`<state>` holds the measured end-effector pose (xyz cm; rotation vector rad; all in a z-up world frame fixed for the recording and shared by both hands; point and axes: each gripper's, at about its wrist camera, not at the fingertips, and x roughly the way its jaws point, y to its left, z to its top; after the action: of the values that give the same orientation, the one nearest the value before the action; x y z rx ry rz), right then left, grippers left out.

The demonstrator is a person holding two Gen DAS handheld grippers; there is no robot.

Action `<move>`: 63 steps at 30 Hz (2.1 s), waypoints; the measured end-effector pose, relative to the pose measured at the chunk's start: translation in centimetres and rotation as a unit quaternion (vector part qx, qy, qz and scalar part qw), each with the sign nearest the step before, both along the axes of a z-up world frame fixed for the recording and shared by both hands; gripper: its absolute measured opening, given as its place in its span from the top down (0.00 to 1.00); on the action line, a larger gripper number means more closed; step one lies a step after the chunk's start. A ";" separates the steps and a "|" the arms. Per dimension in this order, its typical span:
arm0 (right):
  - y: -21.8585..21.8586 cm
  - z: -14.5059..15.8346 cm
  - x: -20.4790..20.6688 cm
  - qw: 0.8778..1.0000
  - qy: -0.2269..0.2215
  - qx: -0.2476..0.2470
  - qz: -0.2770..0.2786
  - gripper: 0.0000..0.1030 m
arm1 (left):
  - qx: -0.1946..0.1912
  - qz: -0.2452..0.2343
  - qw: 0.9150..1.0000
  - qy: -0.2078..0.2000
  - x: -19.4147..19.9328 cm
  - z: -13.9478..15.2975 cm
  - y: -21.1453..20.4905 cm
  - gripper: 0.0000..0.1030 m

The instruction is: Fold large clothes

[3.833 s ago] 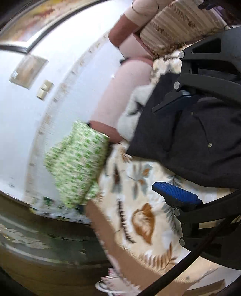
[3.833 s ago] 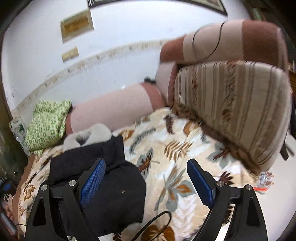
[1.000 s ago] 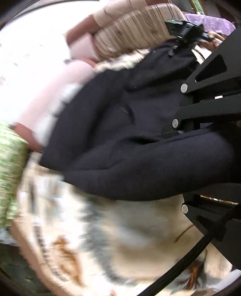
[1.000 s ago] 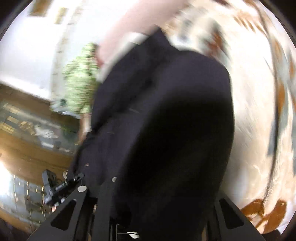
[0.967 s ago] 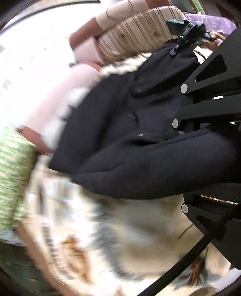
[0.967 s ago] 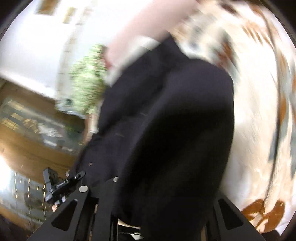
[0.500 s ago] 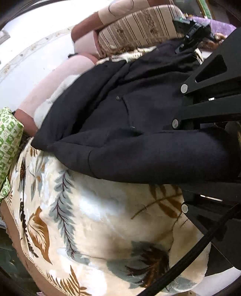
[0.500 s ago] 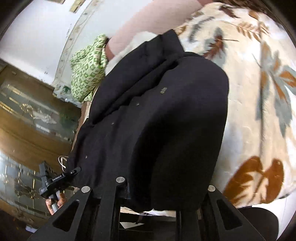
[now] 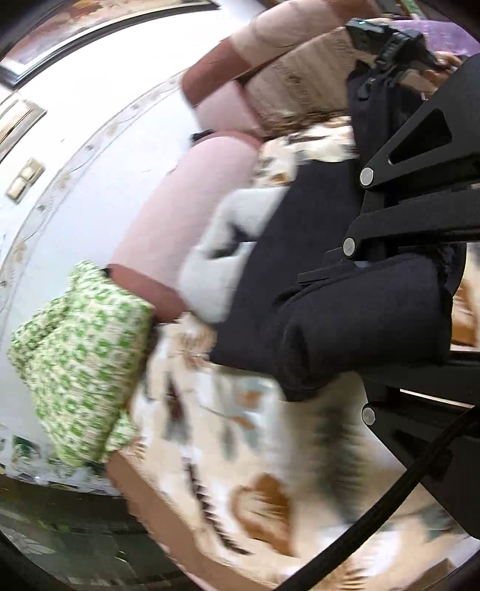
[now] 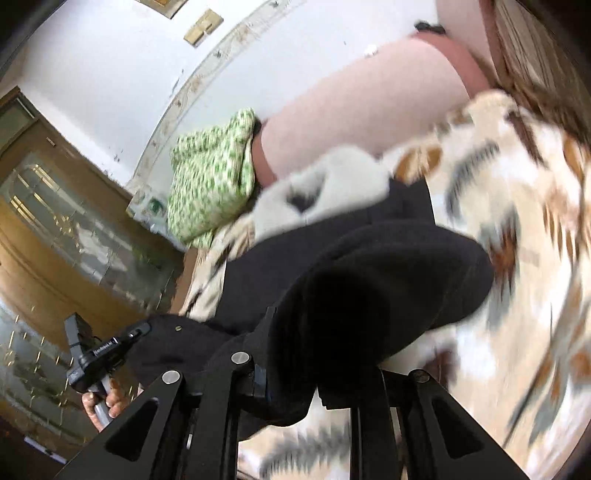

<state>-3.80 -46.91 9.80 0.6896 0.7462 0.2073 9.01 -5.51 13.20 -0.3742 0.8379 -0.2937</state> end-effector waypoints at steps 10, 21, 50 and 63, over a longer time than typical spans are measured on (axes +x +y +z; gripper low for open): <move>-3.8 -5.2 18.8 0.996 0.082 -0.013 -0.042 0.82 | 0.049 0.059 0.990 0.117 20.5 -7.6 -5.5 0.85; -7.1 -15.2 27.2 0.991 0.096 0.089 -0.039 0.78 | -0.003 0.077 0.987 0.140 27.2 -16.2 -6.2 0.81; -4.6 -5.2 22.9 0.988 0.120 0.002 -0.093 0.31 | 0.021 0.126 0.989 -0.070 3.3 -8.5 0.8 0.16; -2.4 0.9 19.3 0.990 0.037 -0.067 -0.123 0.00 | 0.036 0.155 0.984 -0.075 2.8 -8.0 3.2 0.16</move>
<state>15.51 -49.29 10.65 0.6577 0.7316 -0.0928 11.85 -2.33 5.16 -0.4033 0.6297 -0.0024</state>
